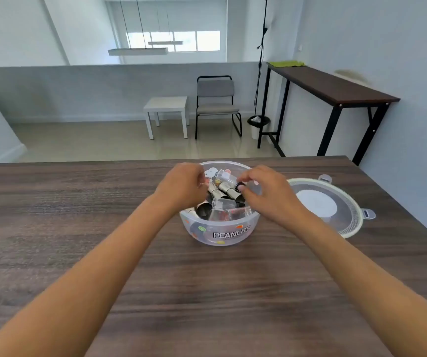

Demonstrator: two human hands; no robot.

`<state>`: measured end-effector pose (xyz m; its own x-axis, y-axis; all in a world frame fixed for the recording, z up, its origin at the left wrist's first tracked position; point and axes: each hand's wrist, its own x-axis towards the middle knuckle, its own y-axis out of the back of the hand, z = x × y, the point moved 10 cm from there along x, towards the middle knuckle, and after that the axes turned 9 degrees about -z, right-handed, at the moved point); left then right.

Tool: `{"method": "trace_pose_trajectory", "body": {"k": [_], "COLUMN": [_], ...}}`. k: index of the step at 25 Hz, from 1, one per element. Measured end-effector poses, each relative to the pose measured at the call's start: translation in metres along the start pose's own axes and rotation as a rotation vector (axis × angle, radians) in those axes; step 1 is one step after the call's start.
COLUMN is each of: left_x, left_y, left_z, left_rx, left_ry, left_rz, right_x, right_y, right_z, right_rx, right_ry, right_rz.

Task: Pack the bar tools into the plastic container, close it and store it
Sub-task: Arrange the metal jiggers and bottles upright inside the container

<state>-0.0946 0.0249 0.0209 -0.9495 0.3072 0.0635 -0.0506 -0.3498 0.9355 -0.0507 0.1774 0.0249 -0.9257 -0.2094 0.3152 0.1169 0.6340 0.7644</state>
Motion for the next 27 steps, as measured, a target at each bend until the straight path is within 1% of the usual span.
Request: {"method": "trace_pose_trajectory", "body": {"k": [3,4,6,10,14,17,22,25,27], "left_x": [0.015,0.017,0.021,0.027,0.033,0.036,0.036,0.039,0.043], "left_y": [-0.019,-0.022,-0.033,-0.043,-0.053,-0.056,-0.059,-0.051,-0.04], "left_z": [-0.006,-0.008,-0.009,-0.007,-0.004,-0.007,-0.012,-0.012,-0.014], "left_rx": [0.207,0.25,0.338,0.385,0.371,0.355,0.301,0.304,0.29], "left_ry": [0.048,0.072,0.061,0.02,-0.045,-0.057,-0.067,-0.081,-0.068], "left_rz": [-0.204,-0.258,-0.337,-0.384,-0.366,-0.324,-0.275,-0.203,-0.144], "right_x": [0.029,0.037,0.047,0.064,0.069,0.072,0.074,0.081,0.088], "right_y": [-0.036,-0.044,-0.061,-0.074,-0.089,-0.094,-0.097,-0.089,-0.08], "right_z": [0.002,0.002,0.008,0.013,0.016,0.021,0.022,0.022,0.024], "right_rx": [-0.113,-0.158,-0.246,-0.369,-0.507,-0.543,-0.541,-0.454,-0.36], "right_ry": [-0.031,-0.054,-0.072,-0.053,0.011,0.038,0.07,0.041,-0.025], "right_rz": [-0.255,-0.325,-0.437,-0.509,-0.592,-0.608,-0.558,-0.508,-0.462]}}
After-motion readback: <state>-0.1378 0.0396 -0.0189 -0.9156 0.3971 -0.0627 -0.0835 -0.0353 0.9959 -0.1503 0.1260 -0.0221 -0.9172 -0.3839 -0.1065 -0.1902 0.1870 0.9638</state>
